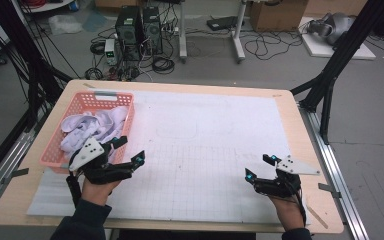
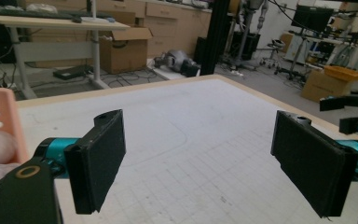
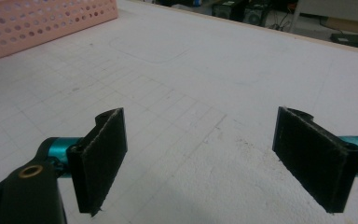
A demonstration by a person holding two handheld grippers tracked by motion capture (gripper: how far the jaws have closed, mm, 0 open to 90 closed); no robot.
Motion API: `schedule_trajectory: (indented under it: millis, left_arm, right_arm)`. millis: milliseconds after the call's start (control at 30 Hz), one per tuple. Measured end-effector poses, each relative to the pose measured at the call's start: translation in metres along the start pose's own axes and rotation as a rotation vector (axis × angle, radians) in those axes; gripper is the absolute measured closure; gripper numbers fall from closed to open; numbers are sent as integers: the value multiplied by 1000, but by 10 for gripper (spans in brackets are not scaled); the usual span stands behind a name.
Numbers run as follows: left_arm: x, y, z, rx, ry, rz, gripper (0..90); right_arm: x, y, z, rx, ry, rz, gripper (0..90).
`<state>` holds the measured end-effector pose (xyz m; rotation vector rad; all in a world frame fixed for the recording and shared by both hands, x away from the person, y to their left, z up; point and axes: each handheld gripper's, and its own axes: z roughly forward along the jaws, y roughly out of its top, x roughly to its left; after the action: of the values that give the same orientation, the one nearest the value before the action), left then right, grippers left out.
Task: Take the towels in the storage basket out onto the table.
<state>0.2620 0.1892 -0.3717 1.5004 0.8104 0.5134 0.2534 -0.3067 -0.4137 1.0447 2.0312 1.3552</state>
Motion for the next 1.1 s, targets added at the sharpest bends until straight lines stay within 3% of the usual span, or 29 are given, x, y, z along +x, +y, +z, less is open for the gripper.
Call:
schedule_trajectory:
  millis: [67, 167, 233, 267, 433, 800, 900, 967, 1100]
  left_arm:
    - [4, 2, -2, -5, 5, -7, 182]
    - [26, 13, -10, 4, 41, -11, 182]
    - [31, 15, -12, 8, 51, -15, 182]
    - [41, 18, -16, 17, 66, -20, 182]
    - [61, 23, -21, 30, 112, -36, 181]
    - [110, 25, -17, 111, 247, -94, 181]
    - [119, 23, -17, 155, 285, -84, 181]
    - [126, 23, -16, 183, 310, -131, 182]
    - [134, 25, -12, 293, 360, -134, 182]
  right_arm:
    - [0, 0, 0, -2, -1, -4, 163]
    - [0, 0, 0, 1, -3, -5, 163]
    - [1, 0, 0, 3, 0, -1, 163]
    - [1, 0, 0, 3, 0, -2, 163]
    - [0, 0, 1, 5, -1, -13, 163]
    - [1, 0, 2, 20, 6, -1, 163]
    - [0, -1, 3, 24, 6, -4, 163]
    - [0, -1, 4, 27, 9, -6, 163]
    - [1, -1, 5, 29, 11, -6, 163]
